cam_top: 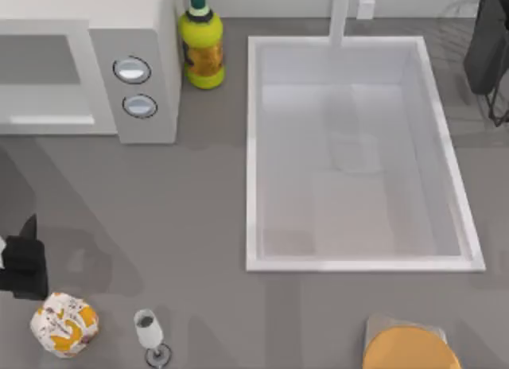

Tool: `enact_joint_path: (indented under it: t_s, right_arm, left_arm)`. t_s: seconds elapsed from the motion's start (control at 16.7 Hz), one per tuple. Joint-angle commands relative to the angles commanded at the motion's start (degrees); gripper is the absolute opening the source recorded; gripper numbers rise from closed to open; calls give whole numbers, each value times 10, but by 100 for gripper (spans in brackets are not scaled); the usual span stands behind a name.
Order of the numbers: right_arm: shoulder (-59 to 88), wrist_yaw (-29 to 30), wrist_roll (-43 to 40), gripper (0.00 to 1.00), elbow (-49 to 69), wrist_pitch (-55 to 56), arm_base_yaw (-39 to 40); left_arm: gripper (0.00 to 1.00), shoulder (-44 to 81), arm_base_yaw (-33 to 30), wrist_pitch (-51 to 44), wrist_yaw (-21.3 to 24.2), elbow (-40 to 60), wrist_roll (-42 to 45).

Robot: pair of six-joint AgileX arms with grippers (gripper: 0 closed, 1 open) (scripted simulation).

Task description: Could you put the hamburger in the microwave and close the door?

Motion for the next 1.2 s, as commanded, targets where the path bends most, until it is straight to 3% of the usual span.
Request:
enact_joint_path:
  t_s: [0.36,0.66,0.9,1.2]
  right_arm:
    - [0,0,0,100,0,0,0]
    - [0,0,0,100,0,0,0]
    - [0,0,0,100,0,0,0]
    - [0,0,0,100,0,0,0]
  left_arm:
    - [100,323,-62,-202,4,164,54]
    - [100,518,-104,-335,5,277,92]
    - [100,596,-122,-387,5,327,108]
    - [100,600,-120,-389,5,329,109]
